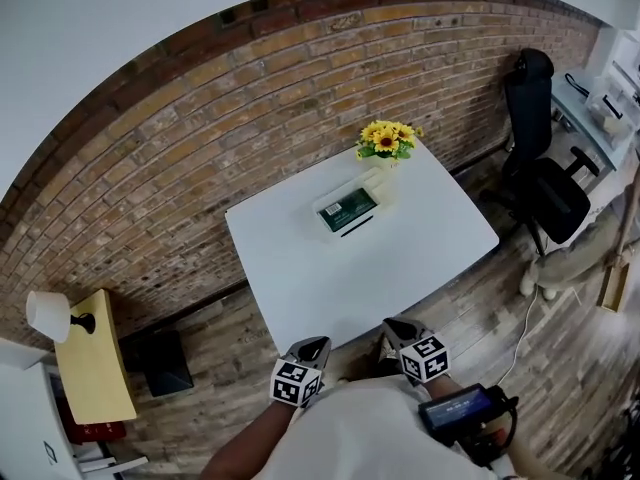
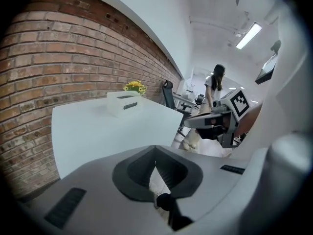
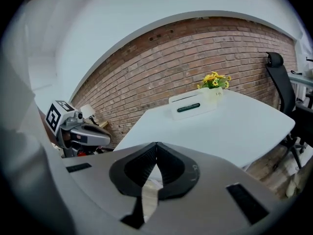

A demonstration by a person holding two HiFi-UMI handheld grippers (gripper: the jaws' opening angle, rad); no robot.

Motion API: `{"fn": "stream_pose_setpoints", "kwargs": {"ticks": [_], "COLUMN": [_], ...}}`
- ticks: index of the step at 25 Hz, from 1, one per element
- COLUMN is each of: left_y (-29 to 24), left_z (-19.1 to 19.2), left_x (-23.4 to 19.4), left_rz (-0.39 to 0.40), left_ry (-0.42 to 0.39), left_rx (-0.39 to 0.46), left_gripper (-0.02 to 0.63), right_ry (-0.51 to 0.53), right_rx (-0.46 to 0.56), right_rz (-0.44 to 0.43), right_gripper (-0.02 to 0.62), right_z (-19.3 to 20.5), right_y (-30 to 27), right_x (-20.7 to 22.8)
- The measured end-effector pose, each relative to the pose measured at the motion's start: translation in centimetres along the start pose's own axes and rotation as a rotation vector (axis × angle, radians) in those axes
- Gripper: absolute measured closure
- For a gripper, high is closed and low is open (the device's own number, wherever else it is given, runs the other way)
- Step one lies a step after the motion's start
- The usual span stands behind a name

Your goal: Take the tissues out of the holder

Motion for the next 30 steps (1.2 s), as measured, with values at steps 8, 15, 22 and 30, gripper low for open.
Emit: {"fn": "stream_pose_setpoints", "kwargs": {"ticks": [8,15,22,30], "left_y": [-5.5,-8.0,-9.3,-9.8], "left_z": [-7.0,-10.3,-12.6,-13.7], "left_x": [-0.7,-1.6,-2.4,-4.7], "left_rz": [-0.045,-0.113,-0.137,-0.094], "left_ry": [-0.017,0.008,0.009,0.009], "left_rx": [0.017,0.014,0.01,0.018], "left_gripper": [0.598,0.597,0.597,0.597], "right_ry": [0.022,0.021,0.012,0.004], "right_rx": [-0.001,-0.008,-0.024,-0.052], "right_rz": [-0.086,-0.14,-0.152,-0.15], "right_gripper": [0.589,0.589,0.589,0.589], "right_z": [-4.3,-6.6,-6.8,-6.6], "right_y": [-2.7,-4.0,-4.4,-5.4], "right_x": [6.8,10.9,12.8,11.6]}}
Point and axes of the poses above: the fingertips, and each gripper's own axes: y backward along the fingers, x to its right, z out of its underside, the point moved 9 cm from there along y, backward along the fingers
